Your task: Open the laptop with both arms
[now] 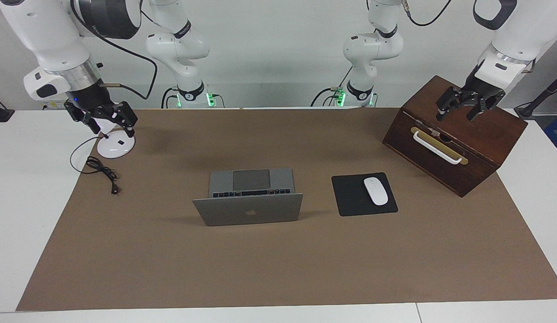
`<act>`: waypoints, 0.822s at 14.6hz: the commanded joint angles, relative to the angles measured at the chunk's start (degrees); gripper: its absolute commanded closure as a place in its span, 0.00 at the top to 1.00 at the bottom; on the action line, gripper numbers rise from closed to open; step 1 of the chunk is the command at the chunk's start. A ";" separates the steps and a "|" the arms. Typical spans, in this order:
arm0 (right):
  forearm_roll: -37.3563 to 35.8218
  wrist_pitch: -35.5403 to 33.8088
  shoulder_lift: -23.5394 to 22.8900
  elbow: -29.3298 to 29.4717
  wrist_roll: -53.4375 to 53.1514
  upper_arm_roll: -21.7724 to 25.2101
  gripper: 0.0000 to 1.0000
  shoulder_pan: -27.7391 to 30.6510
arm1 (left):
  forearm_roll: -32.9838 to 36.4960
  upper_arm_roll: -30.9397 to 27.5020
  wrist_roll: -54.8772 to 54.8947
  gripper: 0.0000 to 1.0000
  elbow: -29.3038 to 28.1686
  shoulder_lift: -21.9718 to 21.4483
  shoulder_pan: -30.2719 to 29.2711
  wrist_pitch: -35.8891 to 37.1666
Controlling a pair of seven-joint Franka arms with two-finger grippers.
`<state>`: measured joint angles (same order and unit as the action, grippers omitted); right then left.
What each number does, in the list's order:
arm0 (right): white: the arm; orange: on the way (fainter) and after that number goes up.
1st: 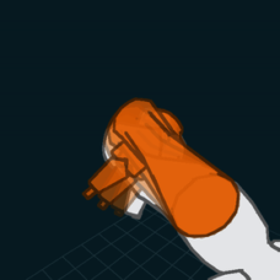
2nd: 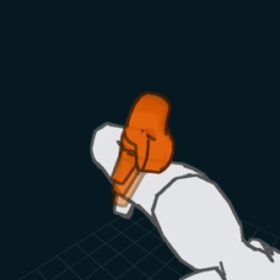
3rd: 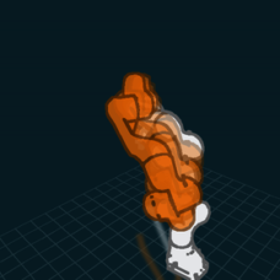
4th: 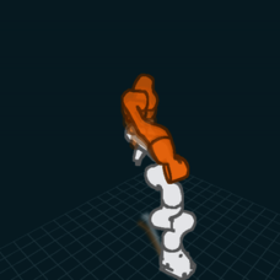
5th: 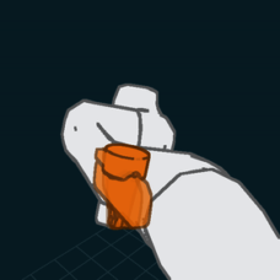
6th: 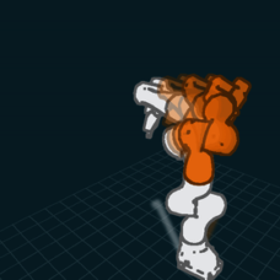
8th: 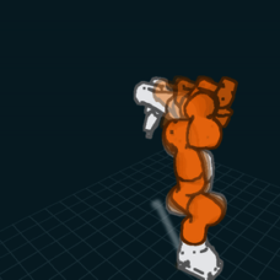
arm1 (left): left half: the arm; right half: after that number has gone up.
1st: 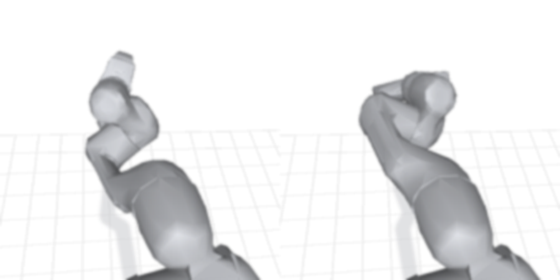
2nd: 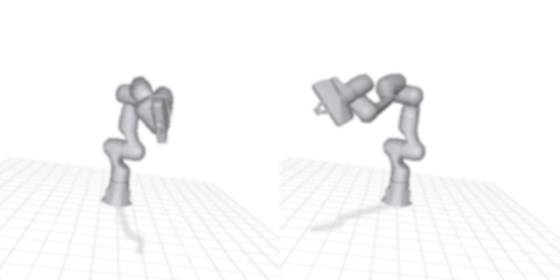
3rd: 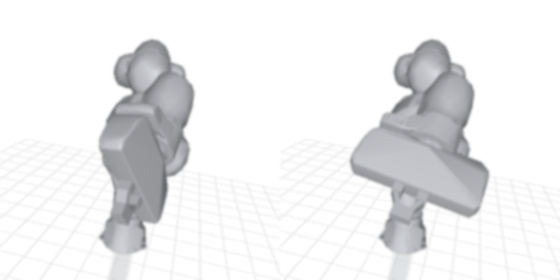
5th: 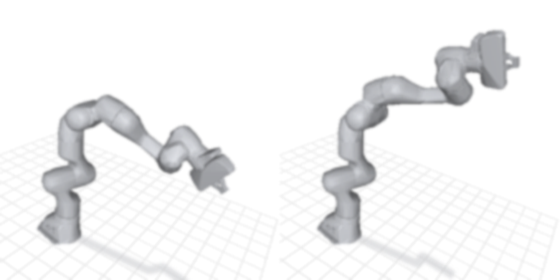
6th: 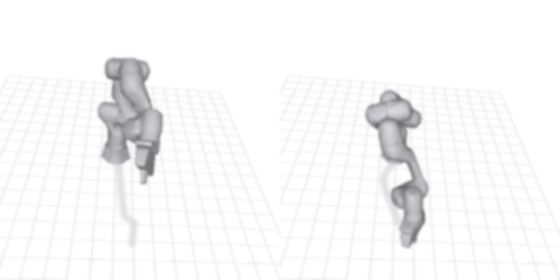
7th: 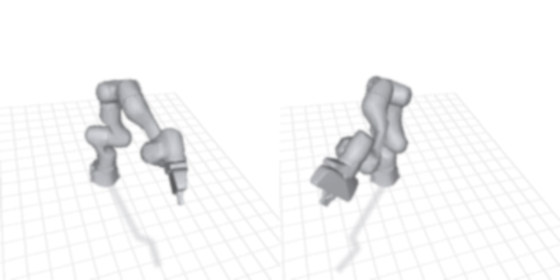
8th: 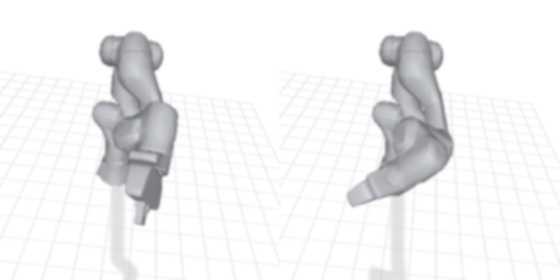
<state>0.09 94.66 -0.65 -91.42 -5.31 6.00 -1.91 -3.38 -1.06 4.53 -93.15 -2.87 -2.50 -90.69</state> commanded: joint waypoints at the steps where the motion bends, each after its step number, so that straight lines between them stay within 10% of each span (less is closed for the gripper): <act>1: 0.70 -0.44 1.09 -1.13 0.12 -0.28 1.00 0.68 | 2.58 0.27 -0.66 1.00 0.43 -0.12 -0.31 -0.10; 12: 0.70 -0.44 1.09 -1.04 0.12 -0.20 1.00 0.68 | 5.40 0.62 0.22 1.00 0.51 -0.03 0.30 -1.33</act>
<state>0.09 94.66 -0.64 -91.45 -5.31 6.03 -1.90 1.06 -0.36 4.55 -93.15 -2.87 -2.35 -91.57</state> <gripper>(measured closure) 0.000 0.000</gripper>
